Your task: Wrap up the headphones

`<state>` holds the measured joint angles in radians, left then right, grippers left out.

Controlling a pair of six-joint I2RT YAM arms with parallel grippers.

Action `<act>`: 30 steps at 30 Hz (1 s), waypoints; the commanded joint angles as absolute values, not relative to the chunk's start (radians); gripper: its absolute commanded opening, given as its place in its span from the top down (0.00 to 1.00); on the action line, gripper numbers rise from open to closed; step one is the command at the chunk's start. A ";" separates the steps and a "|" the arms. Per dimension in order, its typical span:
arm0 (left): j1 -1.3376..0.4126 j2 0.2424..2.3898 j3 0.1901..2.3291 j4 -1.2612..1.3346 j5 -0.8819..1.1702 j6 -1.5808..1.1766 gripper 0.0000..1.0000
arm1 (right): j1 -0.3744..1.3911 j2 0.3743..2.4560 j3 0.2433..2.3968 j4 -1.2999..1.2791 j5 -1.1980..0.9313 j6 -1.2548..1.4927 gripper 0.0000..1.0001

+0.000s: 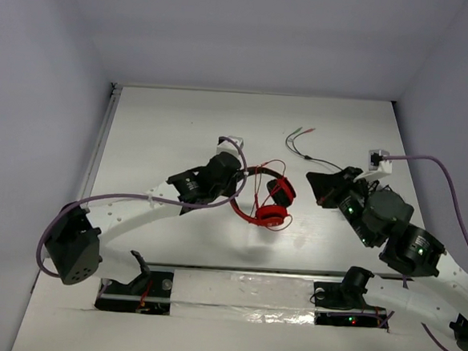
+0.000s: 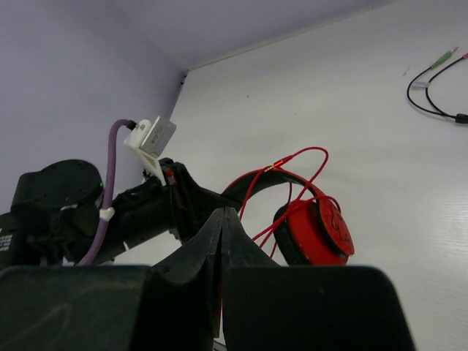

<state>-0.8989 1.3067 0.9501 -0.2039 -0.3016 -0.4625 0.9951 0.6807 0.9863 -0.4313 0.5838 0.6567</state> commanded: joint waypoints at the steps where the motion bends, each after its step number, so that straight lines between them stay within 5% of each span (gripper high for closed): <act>1: -0.847 1.337 1.019 -0.101 -0.327 -0.459 1.00 | 0.989 0.620 0.943 -0.379 0.569 0.632 1.00; 7: -0.727 1.420 1.032 -0.011 -0.314 -0.457 1.00 | 0.989 0.594 0.925 -0.400 0.546 0.634 0.92; 13: -0.632 1.552 1.046 0.144 -0.292 -0.433 1.00 | 0.989 0.571 0.888 -0.397 0.528 0.641 0.69; 26: -0.589 1.790 1.121 0.183 -0.259 -0.417 1.00 | 0.989 0.581 0.897 -0.433 0.532 0.632 0.59; 29: -0.580 1.784 1.098 0.192 -0.259 -0.428 0.90 | 0.989 0.588 0.907 -0.436 0.538 0.632 0.53; 30: -0.580 1.775 1.089 0.193 -0.258 -0.429 0.78 | 0.989 0.584 0.908 -0.434 0.540 0.632 0.49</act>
